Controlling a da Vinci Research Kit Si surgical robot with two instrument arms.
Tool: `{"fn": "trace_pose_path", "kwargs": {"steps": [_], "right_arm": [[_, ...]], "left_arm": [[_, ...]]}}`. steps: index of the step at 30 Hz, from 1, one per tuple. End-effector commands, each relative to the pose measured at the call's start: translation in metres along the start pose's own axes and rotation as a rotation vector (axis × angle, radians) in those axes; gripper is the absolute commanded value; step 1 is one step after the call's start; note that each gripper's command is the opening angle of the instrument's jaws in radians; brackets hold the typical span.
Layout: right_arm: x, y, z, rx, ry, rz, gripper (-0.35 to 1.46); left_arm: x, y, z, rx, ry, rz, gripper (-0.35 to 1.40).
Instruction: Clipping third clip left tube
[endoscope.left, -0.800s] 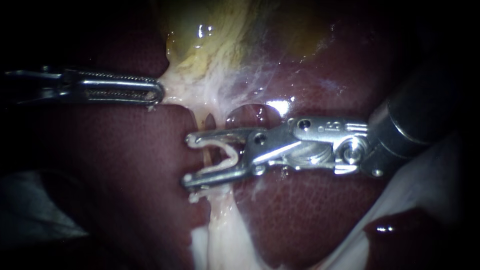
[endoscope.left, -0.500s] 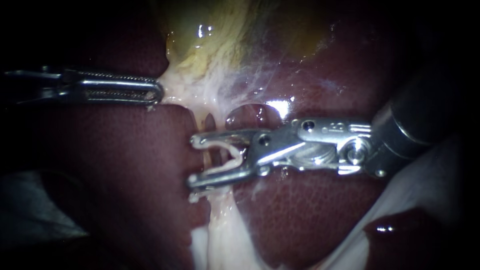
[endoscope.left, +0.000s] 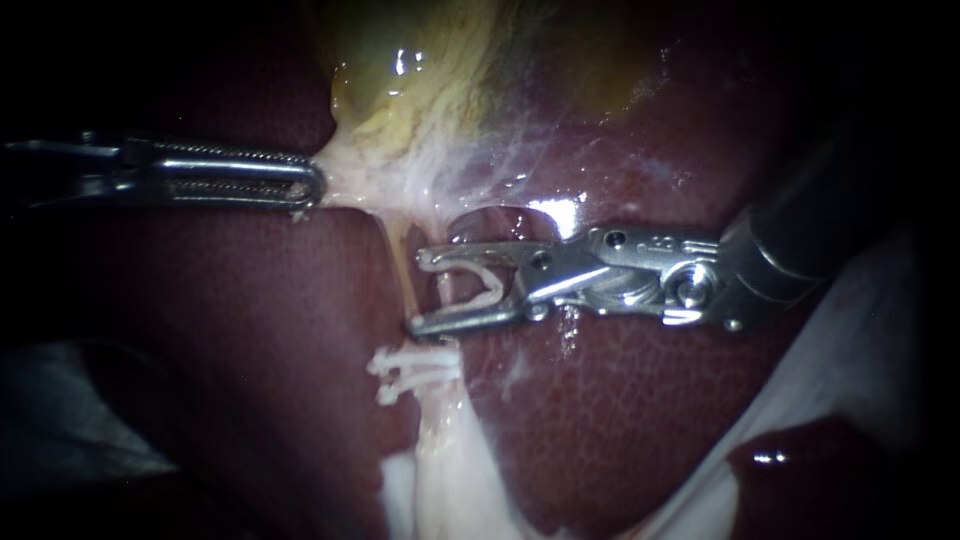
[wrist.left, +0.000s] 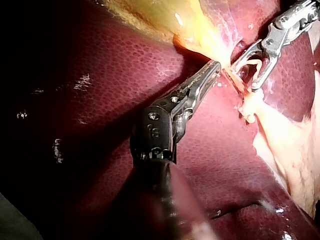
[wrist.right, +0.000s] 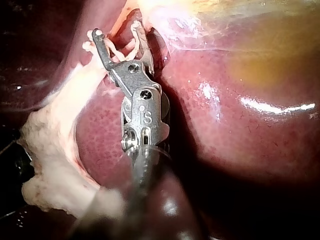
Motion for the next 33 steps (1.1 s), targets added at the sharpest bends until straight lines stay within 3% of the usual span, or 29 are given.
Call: {"fn": "trace_pose_path", "kwargs": {"steps": [1, 8, 22, 27, 33], "right_arm": [[-0.0001, 0.0001, 0.0002, 0.0, 0.0, 0.001, 0.49], [-0.0001, 0.0002, 0.0011, 0.064, 0.007, 0.002, 0.49], [0.0008, 0.0001, 0.003, 0.236, 0.134, 0.037, 0.48], [0.0013, -0.0002, 0.004, 0.261, 0.16, 0.046, 0.47], [0.0021, -0.0005, 0.0051, 0.238, 0.17, 0.055, 0.46]], "left_arm": [[0.0, 0.0, 0.0, 0.0, 0.0, 0.0, -0.35], [0.0, 0.0, 0.0, 0.0, 0.0, 0.0, -0.35], [0.0, 0.0, 0.0001, 0.0, 0.0, 0.0, -0.35], [0.0, 0.0001, 0.0001, 0.001, 0.0, 0.0, -0.35], [0.0, 0.0001, 0.0002, 0.001, 0.001, 0.0, -0.35]]}}
